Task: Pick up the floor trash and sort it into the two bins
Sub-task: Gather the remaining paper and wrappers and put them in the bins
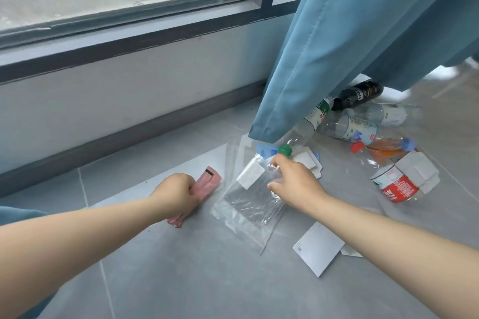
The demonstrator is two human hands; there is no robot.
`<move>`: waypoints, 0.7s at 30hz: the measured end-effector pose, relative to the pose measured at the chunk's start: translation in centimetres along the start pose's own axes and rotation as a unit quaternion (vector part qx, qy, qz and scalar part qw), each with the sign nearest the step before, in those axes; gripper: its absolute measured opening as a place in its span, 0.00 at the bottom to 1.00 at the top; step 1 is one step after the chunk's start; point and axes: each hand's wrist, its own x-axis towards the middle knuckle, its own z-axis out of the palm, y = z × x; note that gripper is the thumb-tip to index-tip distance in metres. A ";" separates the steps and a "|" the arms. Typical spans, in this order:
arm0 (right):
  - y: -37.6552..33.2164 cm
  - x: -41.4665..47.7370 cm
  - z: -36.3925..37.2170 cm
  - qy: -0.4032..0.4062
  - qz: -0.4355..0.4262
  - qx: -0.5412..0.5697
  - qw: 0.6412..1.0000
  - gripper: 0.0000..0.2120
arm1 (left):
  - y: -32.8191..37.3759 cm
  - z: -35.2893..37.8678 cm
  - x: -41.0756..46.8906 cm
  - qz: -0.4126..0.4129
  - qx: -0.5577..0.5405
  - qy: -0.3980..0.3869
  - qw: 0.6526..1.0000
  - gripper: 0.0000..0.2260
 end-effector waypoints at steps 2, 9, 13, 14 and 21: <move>0.4 -0.8 -0.3 -0.011 0.003 0.036 0.999 0.14 | 0.2 0.0 -0.6 0.006 -0.020 -0.001 1.000 0.13; 2.6 -2.9 -3.3 -0.134 -0.018 0.094 0.986 0.11 | 1.4 1.0 -1.7 0.013 -0.064 -0.012 0.998 0.12; 5.0 -3.9 -4.5 -0.127 -0.004 0.061 0.990 0.08 | 4.0 1.2 -1.3 0.018 -0.064 -0.013 0.998 0.09; 5.5 -4.2 -4.6 -0.122 0.001 0.073 0.990 0.07 | 4.7 1.3 -1.2 0.019 -0.060 -0.016 0.998 0.10; 9.4 -4.9 -3.9 -0.099 0.038 0.084 0.991 0.11 | 7.0 3.8 -0.2 0.058 -0.013 0.006 0.998 0.05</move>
